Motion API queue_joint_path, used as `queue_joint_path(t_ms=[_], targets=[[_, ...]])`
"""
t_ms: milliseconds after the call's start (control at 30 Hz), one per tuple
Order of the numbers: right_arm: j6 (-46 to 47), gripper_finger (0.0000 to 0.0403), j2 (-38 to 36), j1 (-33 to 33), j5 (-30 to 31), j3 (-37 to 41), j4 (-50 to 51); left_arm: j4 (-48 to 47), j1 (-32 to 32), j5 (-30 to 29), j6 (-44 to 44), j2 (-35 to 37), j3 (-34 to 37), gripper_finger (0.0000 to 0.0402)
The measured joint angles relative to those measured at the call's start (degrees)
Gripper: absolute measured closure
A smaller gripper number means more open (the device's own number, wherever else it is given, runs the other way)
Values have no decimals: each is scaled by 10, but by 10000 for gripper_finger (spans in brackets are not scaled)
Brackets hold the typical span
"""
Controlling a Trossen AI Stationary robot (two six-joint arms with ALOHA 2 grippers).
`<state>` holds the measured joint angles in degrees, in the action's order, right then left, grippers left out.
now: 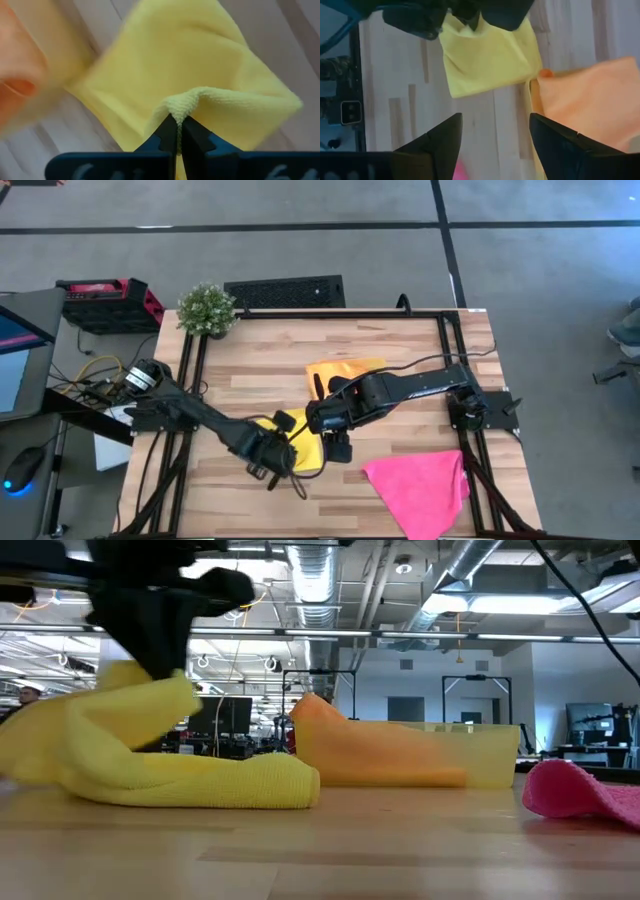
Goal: Fold microfiber towels
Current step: Fold the yellow microfiber towel
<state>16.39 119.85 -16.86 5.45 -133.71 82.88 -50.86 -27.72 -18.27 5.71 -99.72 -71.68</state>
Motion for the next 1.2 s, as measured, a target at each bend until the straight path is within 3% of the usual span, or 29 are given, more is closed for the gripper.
queue_joint_path(t_ms=[467,667,800,1200], targets=[[36,148,-31,-11,38,0,26,140,66,6,192,0,0,401],[42,148,-35,-11,41,0,28,144,70,28,144,0,0,396],[42,148,-35,-11,41,0,28,148,69,37,160,0,0,382],[53,148,-35,-11,41,0,28,190,70,40,114,0,0,287]])
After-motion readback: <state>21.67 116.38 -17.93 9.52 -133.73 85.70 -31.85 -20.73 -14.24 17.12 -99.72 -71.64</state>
